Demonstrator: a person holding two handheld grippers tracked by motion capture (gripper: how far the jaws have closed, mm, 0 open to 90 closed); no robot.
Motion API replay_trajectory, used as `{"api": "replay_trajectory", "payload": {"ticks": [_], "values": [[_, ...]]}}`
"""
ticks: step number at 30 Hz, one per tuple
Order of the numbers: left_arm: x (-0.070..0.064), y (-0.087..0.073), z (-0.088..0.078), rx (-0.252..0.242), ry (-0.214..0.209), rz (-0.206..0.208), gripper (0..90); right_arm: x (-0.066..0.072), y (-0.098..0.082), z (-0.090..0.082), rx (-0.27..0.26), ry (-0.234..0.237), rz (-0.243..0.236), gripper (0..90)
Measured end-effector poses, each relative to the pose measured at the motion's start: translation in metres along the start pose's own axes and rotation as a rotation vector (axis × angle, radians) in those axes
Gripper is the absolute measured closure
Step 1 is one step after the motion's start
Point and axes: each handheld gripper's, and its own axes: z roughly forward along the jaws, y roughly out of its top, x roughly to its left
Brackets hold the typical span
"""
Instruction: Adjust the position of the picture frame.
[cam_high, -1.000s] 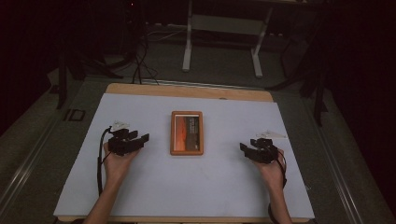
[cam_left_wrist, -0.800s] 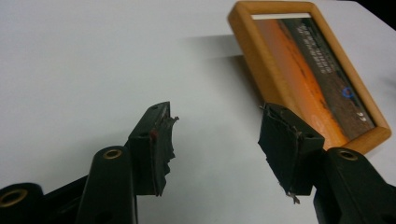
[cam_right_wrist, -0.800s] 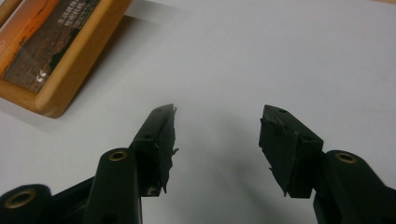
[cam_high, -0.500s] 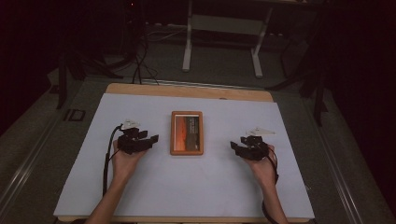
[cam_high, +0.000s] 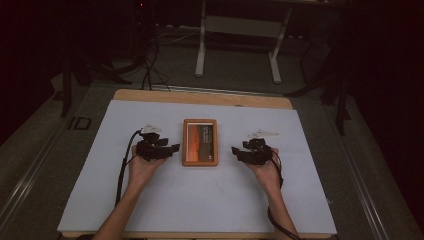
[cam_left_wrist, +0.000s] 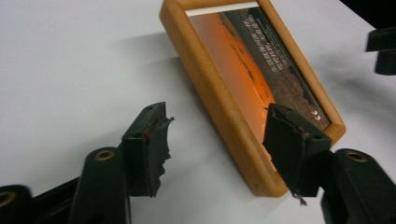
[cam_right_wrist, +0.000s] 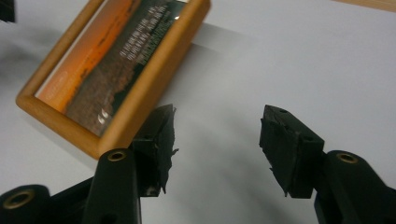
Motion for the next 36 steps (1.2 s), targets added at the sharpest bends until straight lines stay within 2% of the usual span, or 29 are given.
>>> {"api": "replay_trajectory", "payload": {"ticks": [6, 11, 15, 16, 22, 27, 36], "values": [[-0.002, 0.004, 0.013, 0.011, -0.03, 0.018, 32.7, 0.008, 0.009, 0.018, 0.001, 0.037, 0.005, 41.4], [-0.005, 0.004, 0.025, 0.018, -0.048, 0.031, 31.0, 0.013, 0.012, 0.031, 0.001, 0.063, 0.015, 40.1], [-0.011, 0.003, 0.035, 0.051, -0.042, 0.079, 26.5, 0.016, 0.014, 0.042, 0.003, 0.08, 0.012, 37.9], [-0.012, 0.003, 0.037, 0.056, -0.043, 0.08, 25.6, 0.017, 0.014, 0.045, 0.01, 0.084, 0.004, 37.1], [-0.011, 0.002, 0.048, 0.065, -0.068, 0.054, 24.5, 0.02, 0.017, 0.062, 0.037, 0.109, 0.008, 34.2], [-0.01, 0.001, 0.055, 0.077, -0.092, 0.039, 26.3, 0.02, 0.021, 0.072, 0.045, 0.14, 0.034, 31.7], [-0.003, 0.003, 0.066, 0.088, -0.141, -0.012, 26.5, 0.018, 0.025, 0.086, 0.052, 0.216, 0.094, 27.5]]}}
